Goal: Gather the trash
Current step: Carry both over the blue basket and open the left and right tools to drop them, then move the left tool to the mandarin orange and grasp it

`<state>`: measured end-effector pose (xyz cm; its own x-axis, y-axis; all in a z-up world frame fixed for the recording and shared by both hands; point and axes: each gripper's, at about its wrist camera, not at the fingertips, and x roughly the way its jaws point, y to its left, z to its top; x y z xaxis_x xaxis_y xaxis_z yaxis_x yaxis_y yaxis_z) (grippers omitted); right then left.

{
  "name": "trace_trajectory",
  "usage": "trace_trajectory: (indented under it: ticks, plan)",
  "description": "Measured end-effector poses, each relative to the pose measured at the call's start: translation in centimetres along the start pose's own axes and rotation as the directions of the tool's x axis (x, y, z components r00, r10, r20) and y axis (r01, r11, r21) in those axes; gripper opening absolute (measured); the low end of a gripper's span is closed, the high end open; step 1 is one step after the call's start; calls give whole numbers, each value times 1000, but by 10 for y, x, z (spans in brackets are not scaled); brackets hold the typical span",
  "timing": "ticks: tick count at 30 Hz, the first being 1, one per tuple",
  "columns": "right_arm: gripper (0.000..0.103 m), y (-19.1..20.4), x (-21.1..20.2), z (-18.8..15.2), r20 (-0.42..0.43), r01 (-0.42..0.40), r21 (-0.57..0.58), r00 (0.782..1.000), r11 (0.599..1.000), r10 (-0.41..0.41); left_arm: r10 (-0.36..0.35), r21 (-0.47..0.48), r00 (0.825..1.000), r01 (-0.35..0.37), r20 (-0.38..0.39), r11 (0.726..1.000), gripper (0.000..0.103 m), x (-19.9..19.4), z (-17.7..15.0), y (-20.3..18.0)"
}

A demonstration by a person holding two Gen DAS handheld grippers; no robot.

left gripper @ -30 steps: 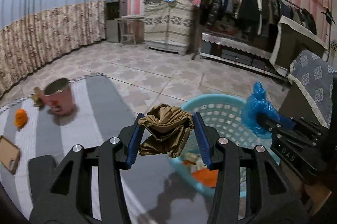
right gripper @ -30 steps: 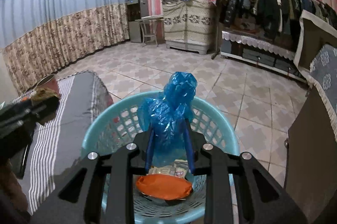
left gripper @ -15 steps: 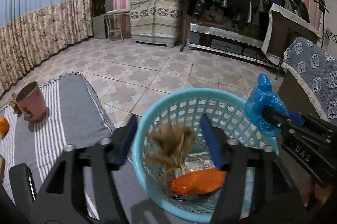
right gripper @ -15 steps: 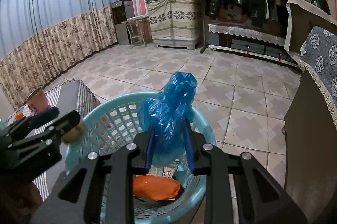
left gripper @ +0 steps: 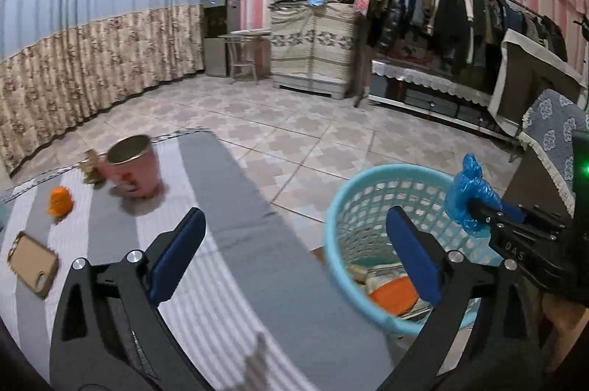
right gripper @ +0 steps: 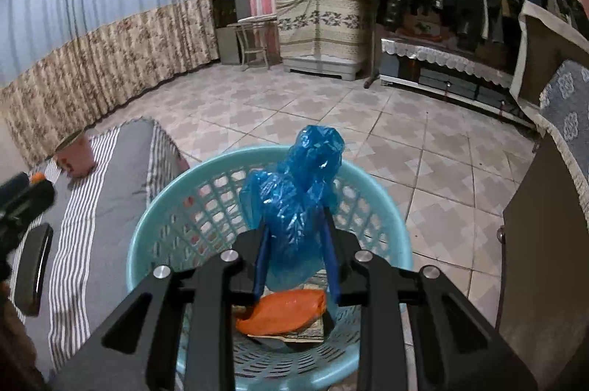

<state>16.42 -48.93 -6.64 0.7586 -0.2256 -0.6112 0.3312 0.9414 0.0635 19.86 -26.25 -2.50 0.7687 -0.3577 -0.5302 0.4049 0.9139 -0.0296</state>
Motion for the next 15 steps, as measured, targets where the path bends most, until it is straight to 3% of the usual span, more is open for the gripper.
trace_trajectory:
  ticks: [7,9,10,11,13,15]
  plan:
    - [27,19,15,-1,-33,-41,-41,999,998,40,54,-71,998,-54,10,996,97,-23,-6,44]
    - [29,18,24,-2,-35,-12,-50,999,999,11,60,-85,998,-59,10,995,97,-29,-10,55]
    - [36,17,32,-4,-48,-15,-37,999,999,13,69,-85,998,-68,13,994,97,-32,-10,57]
    - [55,15,37,-7,-59,-28,-17,998,999,27,81,-86,997,-79,17,993,97,-36,-12,62]
    - [78,14,44,-10,-64,-6,3,998,1000,6,88,-93,996,-86,18,992,97,-41,-13,71]
    - [81,19,43,-11,-53,39,-36,998,999,-41,95,-113,995,-92,23,989,97,-48,-13,83]
